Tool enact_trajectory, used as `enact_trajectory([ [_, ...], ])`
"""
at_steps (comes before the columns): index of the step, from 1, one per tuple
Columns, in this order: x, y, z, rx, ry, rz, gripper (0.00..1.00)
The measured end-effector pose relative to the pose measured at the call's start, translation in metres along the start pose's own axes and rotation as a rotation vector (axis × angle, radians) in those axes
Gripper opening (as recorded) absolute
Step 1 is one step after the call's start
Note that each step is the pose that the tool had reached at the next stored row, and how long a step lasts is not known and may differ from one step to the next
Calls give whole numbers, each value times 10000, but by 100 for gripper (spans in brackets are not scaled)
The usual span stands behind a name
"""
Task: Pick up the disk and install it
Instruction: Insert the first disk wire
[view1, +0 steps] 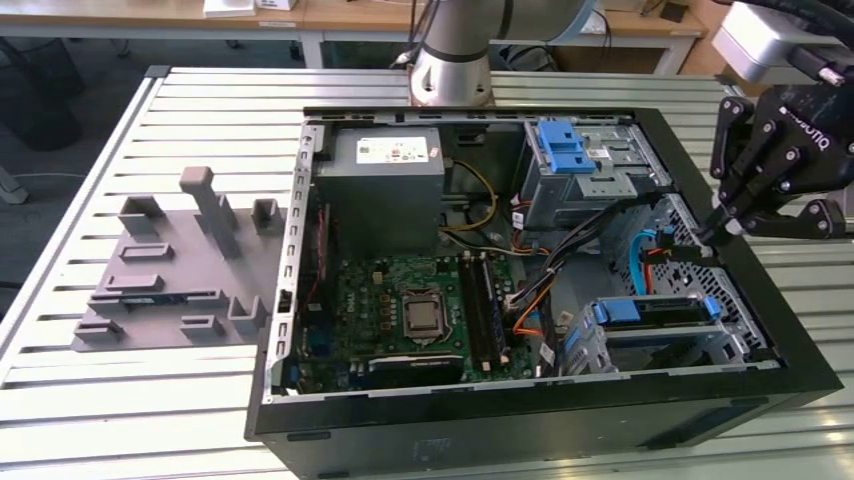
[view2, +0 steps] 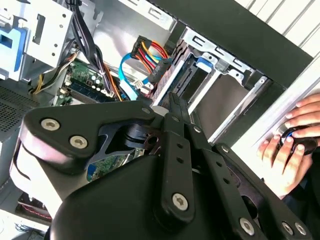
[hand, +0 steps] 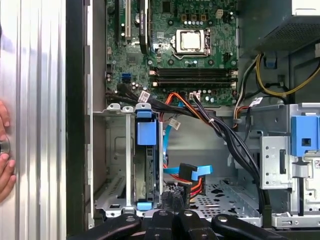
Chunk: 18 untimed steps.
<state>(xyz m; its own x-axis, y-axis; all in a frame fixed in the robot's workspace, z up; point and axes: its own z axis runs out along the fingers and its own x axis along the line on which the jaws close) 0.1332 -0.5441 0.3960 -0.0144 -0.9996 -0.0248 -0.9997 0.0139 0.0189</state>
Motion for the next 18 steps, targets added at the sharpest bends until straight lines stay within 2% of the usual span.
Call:
enact_trajectory([
  [2, -1, 0, 7, 0, -1, -1, 11],
  [3, -2, -1, 9, 1, 21, -1, 11],
  [4, -2, -1, 10, 2, 84, 0, 11],
  [6, -11, -1, 23, 10, 259, 3, 11],
  [7, -18, -2, 31, 13, 318, 4, 11],
  [14, -133, -29, 118, 14, 339, 4, 11],
  [15, -146, -33, 131, 14, 343, 5, 11],
  [16, -156, -35, 147, 14, 344, 6, 17],
  [18, -163, -37, 179, 14, 343, 7, 17],
])
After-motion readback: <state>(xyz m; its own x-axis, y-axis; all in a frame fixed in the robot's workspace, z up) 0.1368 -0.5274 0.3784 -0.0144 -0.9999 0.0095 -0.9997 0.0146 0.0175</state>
